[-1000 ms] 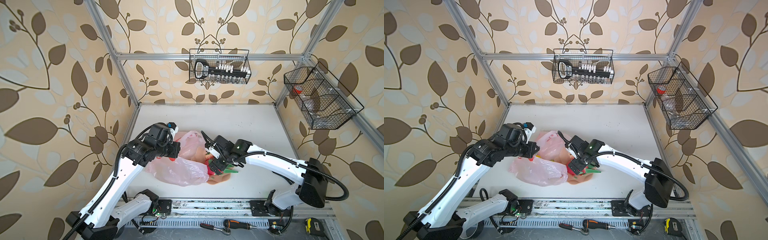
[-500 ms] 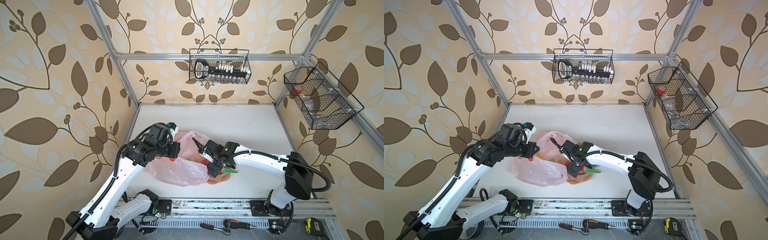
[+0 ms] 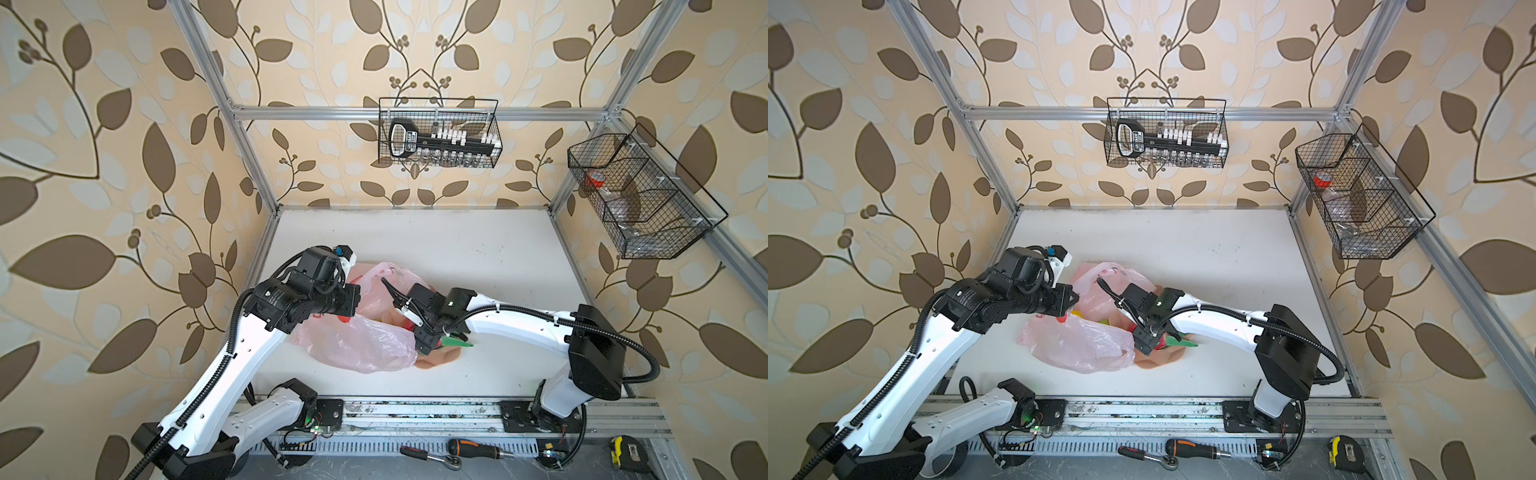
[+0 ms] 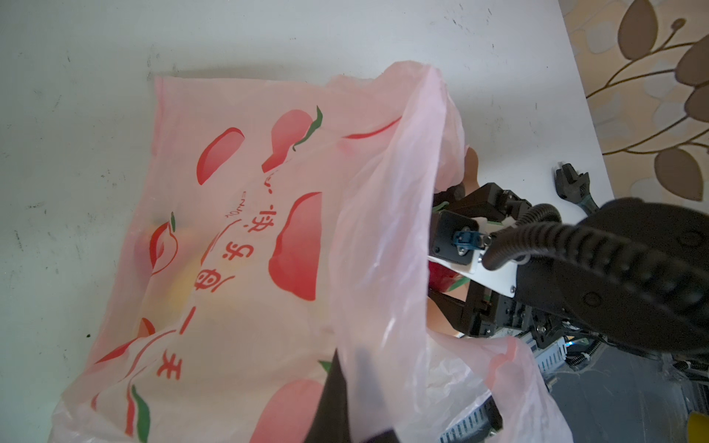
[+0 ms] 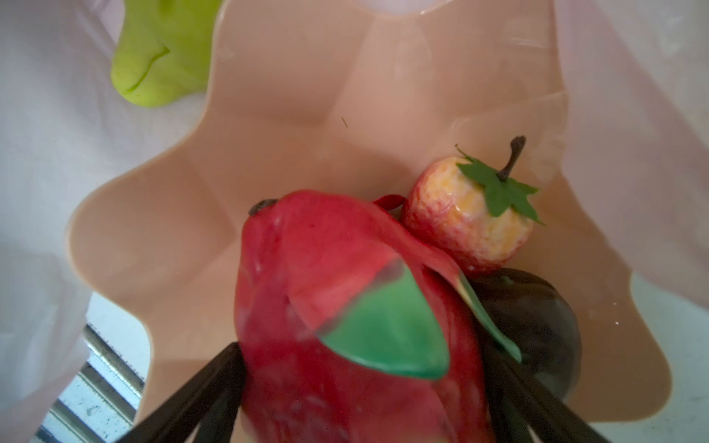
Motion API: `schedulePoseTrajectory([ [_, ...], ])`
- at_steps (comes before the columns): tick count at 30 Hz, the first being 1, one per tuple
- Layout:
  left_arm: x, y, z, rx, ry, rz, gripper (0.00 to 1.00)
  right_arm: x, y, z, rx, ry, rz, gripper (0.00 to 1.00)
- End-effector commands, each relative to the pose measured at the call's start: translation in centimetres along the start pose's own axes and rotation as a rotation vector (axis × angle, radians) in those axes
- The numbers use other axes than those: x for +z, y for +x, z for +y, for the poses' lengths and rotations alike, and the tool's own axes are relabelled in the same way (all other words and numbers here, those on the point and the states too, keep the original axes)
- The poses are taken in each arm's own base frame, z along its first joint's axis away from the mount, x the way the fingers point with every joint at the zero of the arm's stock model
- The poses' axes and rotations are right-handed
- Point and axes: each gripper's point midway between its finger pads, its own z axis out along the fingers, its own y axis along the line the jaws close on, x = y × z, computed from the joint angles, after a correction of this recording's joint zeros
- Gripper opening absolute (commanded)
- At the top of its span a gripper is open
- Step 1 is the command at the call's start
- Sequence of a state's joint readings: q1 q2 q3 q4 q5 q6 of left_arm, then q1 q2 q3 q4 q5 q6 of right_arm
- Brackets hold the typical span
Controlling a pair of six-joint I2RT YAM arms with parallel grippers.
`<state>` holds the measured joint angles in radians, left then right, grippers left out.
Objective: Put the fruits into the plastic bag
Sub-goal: 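Lower the right gripper onto the dragon fruit and close on it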
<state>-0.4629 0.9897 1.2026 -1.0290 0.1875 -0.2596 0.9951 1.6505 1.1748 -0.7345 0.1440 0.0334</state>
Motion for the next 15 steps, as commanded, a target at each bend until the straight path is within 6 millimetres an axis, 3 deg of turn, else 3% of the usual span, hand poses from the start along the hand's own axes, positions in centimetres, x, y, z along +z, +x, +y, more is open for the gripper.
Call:
schedulePoseTrajectory([
  [1, -1.3, -0.7, -0.5, 0.021, 0.021, -0.032, 0.00, 1.7, 2.3, 1.0, -0.026, -0.027, 0.071, 0.96],
  [15, -1.1, -0.5, -0.4, 0.018, 0.018, -0.030, 0.00, 2.8, 3.7, 1.9, -0.006, -0.068, 0.087, 0.99],
])
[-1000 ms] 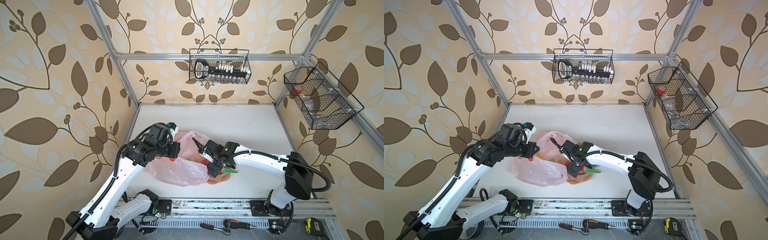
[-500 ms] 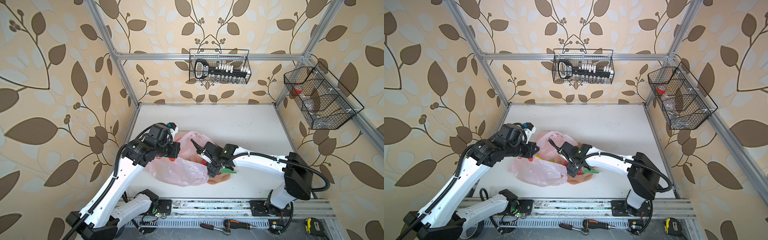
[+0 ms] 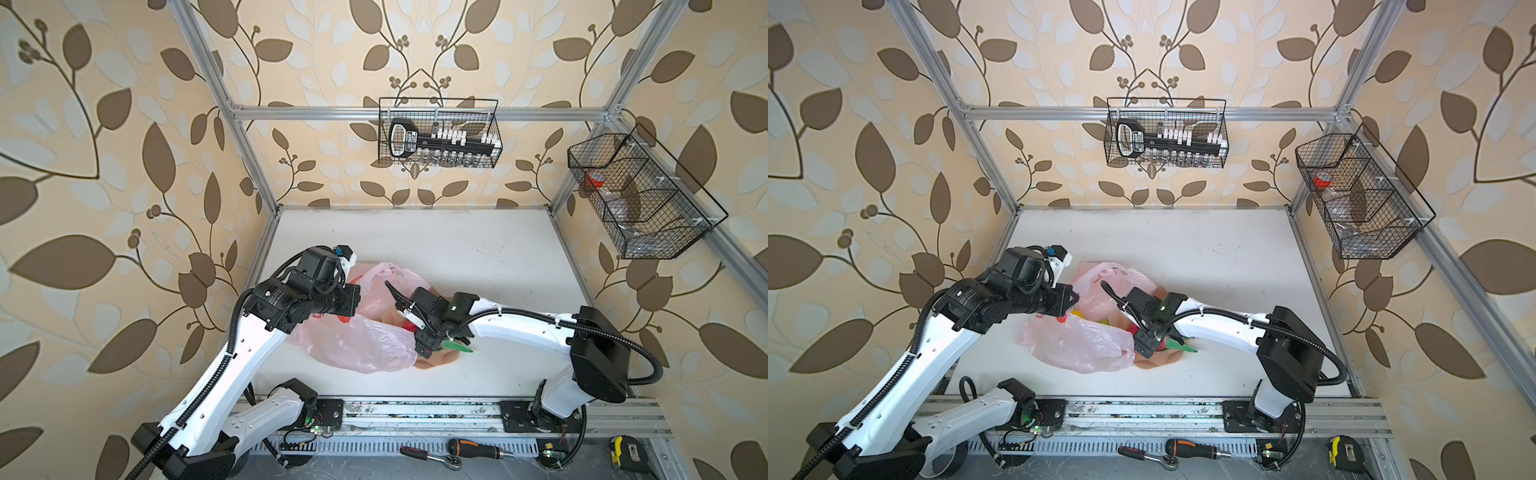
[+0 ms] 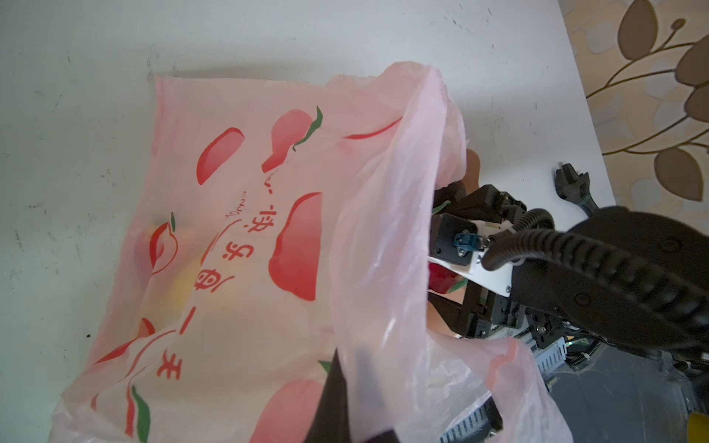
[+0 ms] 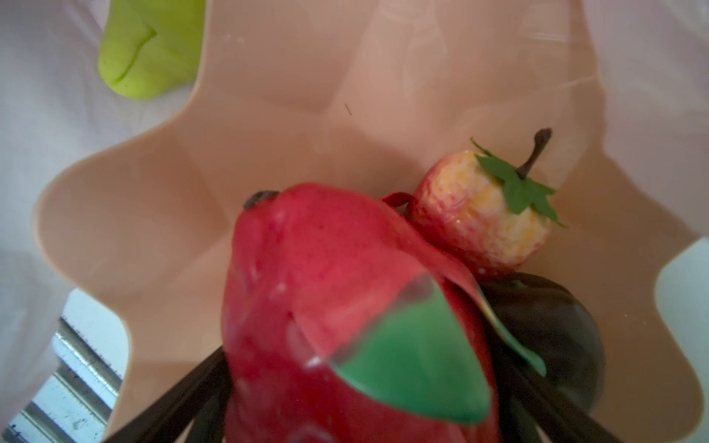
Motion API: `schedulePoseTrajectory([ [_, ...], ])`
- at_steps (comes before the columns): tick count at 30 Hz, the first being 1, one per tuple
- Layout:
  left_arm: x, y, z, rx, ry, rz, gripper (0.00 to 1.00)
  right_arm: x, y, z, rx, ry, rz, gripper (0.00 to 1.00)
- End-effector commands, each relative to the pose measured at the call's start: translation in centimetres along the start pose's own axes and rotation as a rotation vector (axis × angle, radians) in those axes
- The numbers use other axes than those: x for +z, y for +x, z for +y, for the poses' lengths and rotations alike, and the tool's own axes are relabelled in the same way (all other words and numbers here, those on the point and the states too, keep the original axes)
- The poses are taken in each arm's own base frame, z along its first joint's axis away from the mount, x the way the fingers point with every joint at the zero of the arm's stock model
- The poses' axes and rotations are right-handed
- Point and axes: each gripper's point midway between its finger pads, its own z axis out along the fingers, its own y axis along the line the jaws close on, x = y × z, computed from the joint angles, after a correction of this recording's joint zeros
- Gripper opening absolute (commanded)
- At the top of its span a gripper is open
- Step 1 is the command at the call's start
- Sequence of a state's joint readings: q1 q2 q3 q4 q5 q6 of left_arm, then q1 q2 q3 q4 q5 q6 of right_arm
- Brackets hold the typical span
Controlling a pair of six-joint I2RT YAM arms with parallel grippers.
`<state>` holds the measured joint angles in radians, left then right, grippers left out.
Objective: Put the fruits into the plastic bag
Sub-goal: 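Lower the right gripper onto the dragon fruit and close on it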
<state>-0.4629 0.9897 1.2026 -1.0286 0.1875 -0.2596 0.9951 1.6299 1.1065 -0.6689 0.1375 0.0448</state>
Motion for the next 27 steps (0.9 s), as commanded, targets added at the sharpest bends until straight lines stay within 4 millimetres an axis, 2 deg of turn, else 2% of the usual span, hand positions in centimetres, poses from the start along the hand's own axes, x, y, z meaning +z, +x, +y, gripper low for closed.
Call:
schedulePoseTrajectory([
  [1, -1.1, -0.5, -0.4, 0.018, 0.018, -0.030, 0.00, 2.0, 3.1, 1.5, -0.018, -0.055, 0.108, 0.99],
  [6, -1.2, -0.5, -0.3, 0.015, 0.015, -0.032, 0.00, 2.0, 2.9, 0.7, -0.011, -0.010, 0.101, 0.92],
  [9, -1.2, -0.4, -0.2, 0.014, 0.012, -0.032, 0.00, 1.4, 2.5, 0.6, 0.000, -0.004, 0.076, 0.81],
  [12, -1.2, -0.4, -0.2, 0.016, 0.011, -0.033, 0.00, 0.7, 1.9, 0.2, 0.013, 0.011, 0.049, 0.65],
  [17, -1.2, -0.6, -0.3, 0.015, 0.012, -0.035, 0.00, -0.8, 0.9, -0.4, 0.032, 0.031, 0.000, 0.52],
  [21, -1.1, -0.6, -0.3, 0.015, 0.014, -0.033, 0.00, -2.6, 0.0, -0.9, 0.062, 0.043, -0.055, 0.47],
  [27, -1.0, -0.6, -0.3, 0.015, 0.014, -0.031, 0.00, -6.2, -1.4, -1.5, 0.120, 0.012, -0.166, 0.45],
])
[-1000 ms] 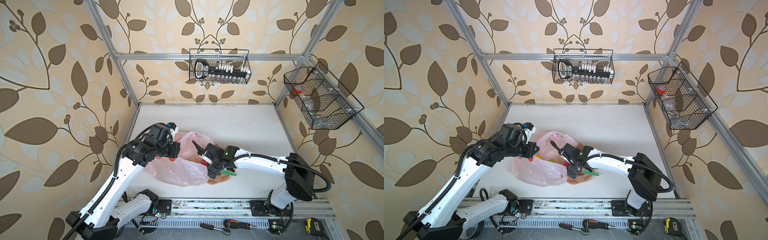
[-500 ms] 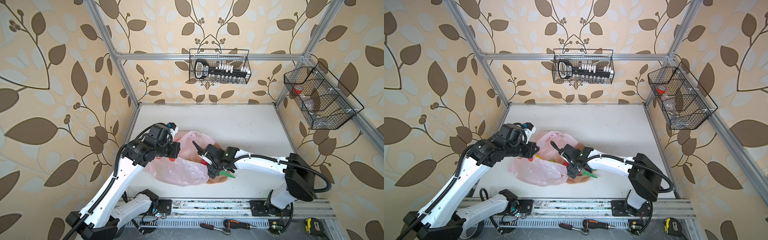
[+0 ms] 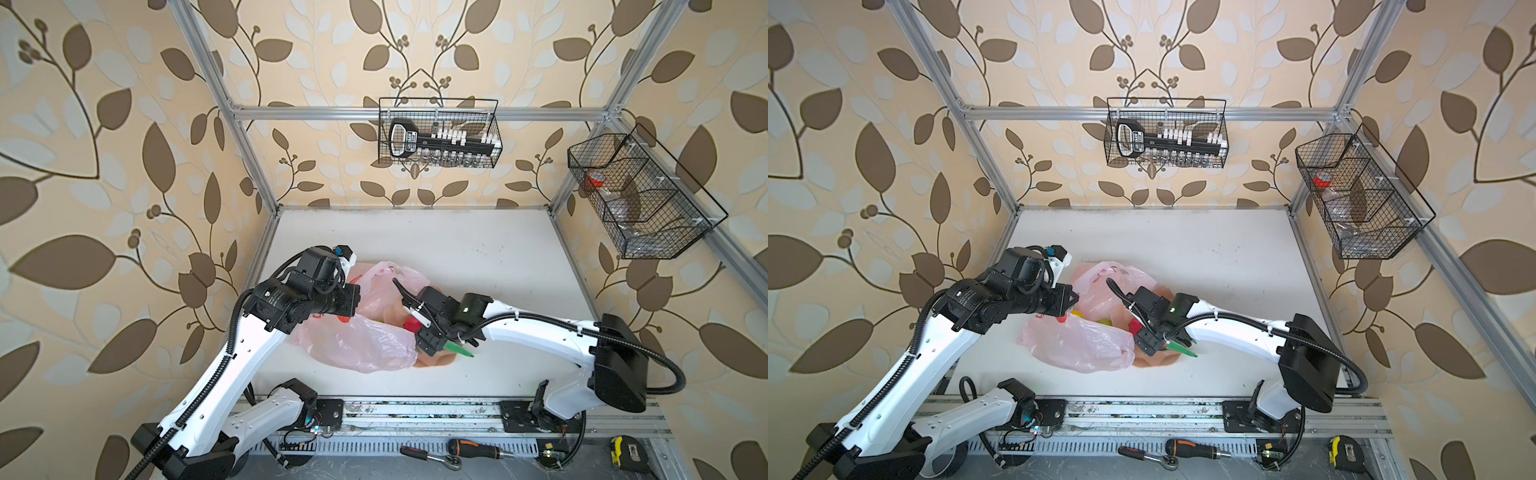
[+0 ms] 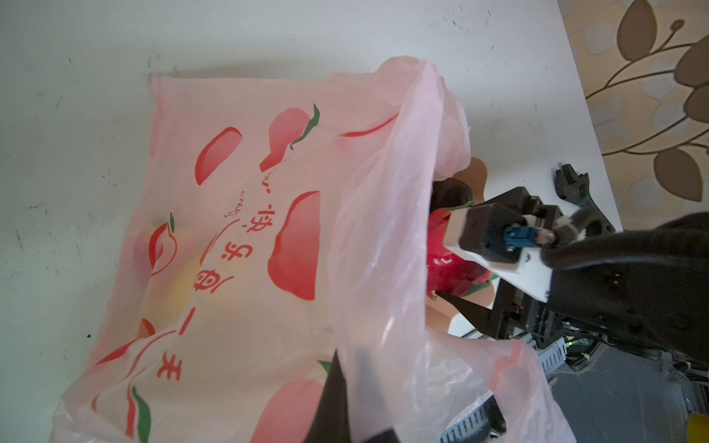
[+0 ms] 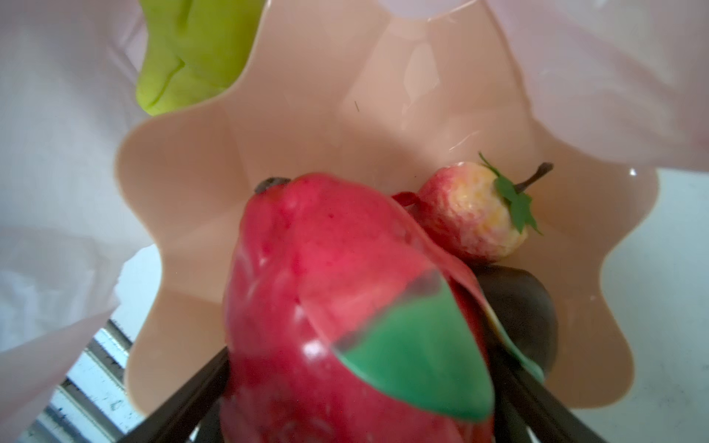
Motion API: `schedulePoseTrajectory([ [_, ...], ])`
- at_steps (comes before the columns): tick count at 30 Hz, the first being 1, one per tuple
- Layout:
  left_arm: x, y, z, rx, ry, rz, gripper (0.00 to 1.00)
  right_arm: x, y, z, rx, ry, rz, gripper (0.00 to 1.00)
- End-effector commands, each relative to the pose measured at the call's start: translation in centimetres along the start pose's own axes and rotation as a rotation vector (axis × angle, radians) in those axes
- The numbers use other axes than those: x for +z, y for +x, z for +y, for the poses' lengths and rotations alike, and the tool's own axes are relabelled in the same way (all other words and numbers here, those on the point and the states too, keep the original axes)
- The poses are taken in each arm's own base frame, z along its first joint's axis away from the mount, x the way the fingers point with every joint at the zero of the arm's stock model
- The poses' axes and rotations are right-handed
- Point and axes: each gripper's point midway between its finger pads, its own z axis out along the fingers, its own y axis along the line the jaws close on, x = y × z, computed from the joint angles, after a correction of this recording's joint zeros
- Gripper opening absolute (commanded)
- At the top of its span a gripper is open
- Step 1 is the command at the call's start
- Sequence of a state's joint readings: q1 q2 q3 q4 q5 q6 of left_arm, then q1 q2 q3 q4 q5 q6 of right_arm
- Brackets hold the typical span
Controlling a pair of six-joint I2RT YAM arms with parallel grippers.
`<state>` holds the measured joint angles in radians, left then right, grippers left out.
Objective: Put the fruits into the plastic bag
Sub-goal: 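Lower the right gripper onto the dragon fruit and close on it, then lift the dragon fruit with the right gripper toward the bag opening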
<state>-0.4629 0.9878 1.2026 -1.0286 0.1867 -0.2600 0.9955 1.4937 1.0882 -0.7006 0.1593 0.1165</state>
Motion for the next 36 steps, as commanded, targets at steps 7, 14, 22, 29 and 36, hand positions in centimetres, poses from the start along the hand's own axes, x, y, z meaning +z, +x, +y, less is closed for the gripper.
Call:
schedulePoseTrajectory([
  [7, -0.9, -0.7, -0.4, 0.015, 0.020, -0.029, 0.00, -5.4, -2.1, -1.5, 0.135, -0.060, -0.163, 0.44],
  [14, -0.8, -0.8, -0.6, 0.013, 0.031, -0.027, 0.00, -7.2, -2.5, -2.8, 0.323, -0.173, -0.237, 0.43],
  [22, -0.6, -0.9, -0.7, 0.012, 0.036, -0.024, 0.00, -8.9, -5.4, -1.8, 0.640, -0.453, -0.367, 0.41],
  [29, -0.7, -0.9, -0.9, 0.011, 0.043, -0.025, 0.00, -9.2, -7.3, 0.1, 0.870, -0.704, -0.408, 0.40],
  [36, -0.7, -0.8, -1.0, 0.007, 0.054, -0.025, 0.00, -8.0, -7.8, 0.4, 0.983, -0.751, -0.417, 0.39],
])
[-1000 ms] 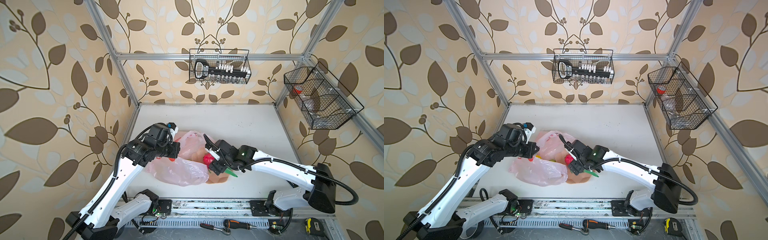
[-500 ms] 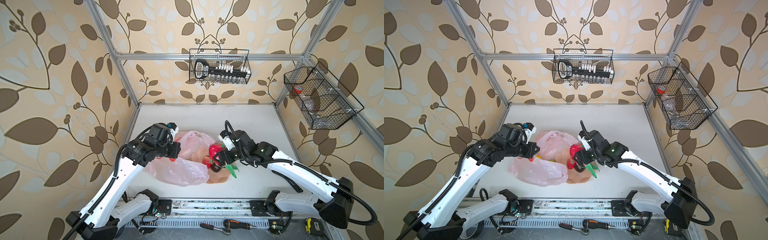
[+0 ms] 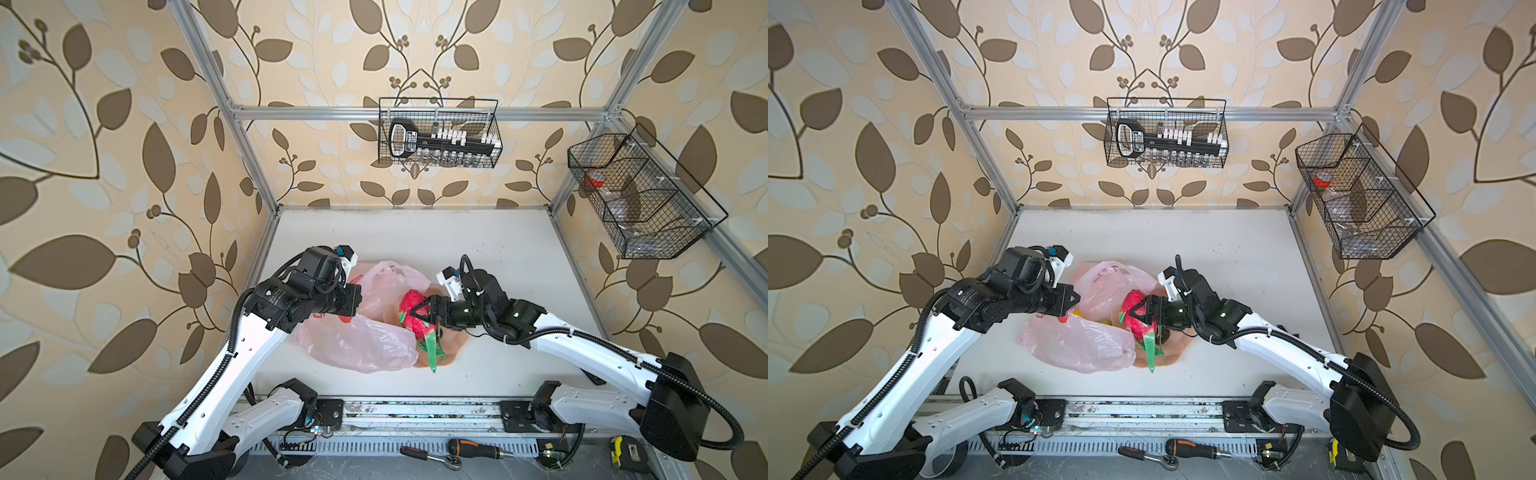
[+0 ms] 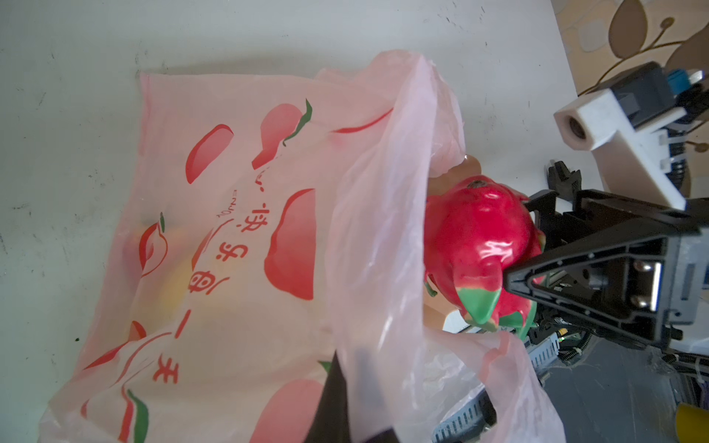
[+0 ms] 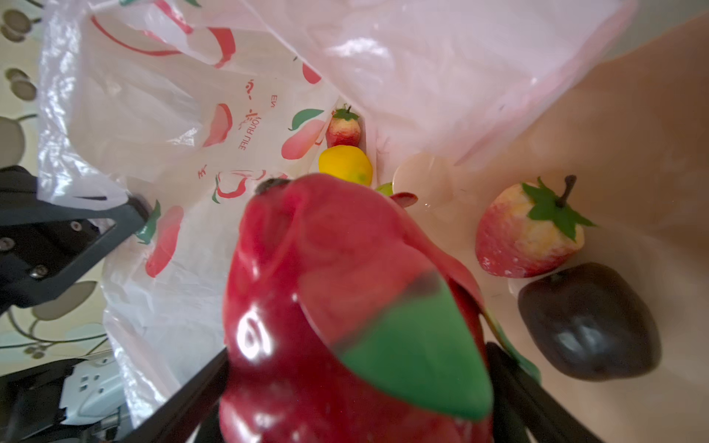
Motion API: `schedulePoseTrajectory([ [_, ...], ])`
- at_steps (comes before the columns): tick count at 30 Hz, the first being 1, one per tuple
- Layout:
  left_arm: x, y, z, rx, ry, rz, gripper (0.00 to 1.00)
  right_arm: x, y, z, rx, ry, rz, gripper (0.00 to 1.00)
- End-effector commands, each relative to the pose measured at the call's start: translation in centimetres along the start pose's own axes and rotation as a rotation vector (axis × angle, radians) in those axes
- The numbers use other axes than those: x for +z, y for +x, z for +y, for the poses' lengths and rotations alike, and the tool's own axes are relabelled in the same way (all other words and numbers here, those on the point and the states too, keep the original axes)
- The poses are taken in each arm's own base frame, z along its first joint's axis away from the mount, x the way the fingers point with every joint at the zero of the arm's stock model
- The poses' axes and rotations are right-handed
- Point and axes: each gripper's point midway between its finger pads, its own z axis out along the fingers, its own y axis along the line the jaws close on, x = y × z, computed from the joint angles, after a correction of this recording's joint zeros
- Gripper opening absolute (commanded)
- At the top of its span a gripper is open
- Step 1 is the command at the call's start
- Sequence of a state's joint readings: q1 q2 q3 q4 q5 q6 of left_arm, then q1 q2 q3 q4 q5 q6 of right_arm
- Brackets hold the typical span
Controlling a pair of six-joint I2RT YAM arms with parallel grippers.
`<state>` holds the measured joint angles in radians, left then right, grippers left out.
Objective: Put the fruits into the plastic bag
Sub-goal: 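Lift the dragon fruit with the right gripper toward the bag opening, then lower the dragon fruit into the pink bag with the right gripper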
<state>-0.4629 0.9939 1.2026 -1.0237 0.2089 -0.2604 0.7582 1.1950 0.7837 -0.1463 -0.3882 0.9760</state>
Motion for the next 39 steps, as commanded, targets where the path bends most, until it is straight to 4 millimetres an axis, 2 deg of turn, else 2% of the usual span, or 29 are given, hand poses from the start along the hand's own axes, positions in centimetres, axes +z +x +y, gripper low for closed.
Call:
schedulePoseTrajectory([
  [1, -0.8, -0.9, -0.7, 0.009, 0.036, -0.036, 0.00, -0.1, -1.3, 3.7, 0.039, -0.143, -0.048, 0.39],
  [14, -1.0, -0.8, -0.8, -0.003, 0.042, -0.038, 0.00, 3.2, 1.4, 7.4, 0.124, -0.260, -0.019, 0.36],
  [22, -1.2, -0.7, -0.9, -0.006, 0.046, -0.042, 0.00, 4.9, 2.8, 7.4, 0.155, -0.252, 0.007, 0.35],
  [27, -1.2, -0.6, -1.1, -0.006, 0.058, -0.040, 0.00, 5.6, 1.9, 7.3, 0.162, -0.238, -0.008, 0.35],
  [33, -1.4, -0.5, -1.4, -0.001, 0.078, -0.044, 0.00, 6.4, -0.3, 5.8, 0.196, -0.200, -0.044, 0.34],
  [39, -1.3, -0.2, -1.5, -0.008, 0.091, -0.039, 0.00, 7.7, -1.8, 6.6, 0.184, -0.204, -0.033, 0.35],
])
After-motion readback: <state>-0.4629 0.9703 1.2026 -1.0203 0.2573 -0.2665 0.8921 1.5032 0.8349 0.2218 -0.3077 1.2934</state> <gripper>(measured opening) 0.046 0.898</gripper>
